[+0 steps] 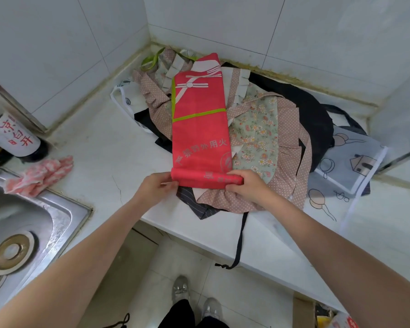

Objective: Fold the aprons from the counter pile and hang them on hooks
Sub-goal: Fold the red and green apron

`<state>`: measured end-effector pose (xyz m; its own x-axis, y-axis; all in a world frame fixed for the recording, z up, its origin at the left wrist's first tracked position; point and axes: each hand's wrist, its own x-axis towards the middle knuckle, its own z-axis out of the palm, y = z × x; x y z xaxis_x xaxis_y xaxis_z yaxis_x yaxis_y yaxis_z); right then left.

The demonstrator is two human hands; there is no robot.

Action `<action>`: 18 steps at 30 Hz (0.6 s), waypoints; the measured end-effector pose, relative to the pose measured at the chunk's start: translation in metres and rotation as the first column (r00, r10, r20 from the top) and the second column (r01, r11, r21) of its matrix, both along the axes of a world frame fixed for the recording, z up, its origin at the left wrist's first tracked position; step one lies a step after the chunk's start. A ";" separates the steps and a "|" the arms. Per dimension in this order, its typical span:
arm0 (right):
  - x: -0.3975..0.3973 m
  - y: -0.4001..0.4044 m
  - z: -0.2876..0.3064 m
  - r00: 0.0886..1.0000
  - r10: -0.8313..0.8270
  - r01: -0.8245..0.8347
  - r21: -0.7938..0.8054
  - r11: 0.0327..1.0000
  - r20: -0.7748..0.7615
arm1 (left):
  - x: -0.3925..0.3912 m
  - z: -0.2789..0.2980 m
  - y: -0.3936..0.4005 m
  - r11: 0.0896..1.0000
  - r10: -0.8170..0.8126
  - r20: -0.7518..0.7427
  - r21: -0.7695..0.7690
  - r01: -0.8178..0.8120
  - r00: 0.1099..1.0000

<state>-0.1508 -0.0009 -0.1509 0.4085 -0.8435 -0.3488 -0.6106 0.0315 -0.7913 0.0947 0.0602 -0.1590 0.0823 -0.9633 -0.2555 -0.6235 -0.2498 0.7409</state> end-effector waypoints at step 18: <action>0.057 -0.014 -0.009 0.863 -0.099 0.066 -0.085 0.994 -0.495 | -0.016 -0.009 0.007 0.964 0.238 0.318 -0.194 -0.183 0.918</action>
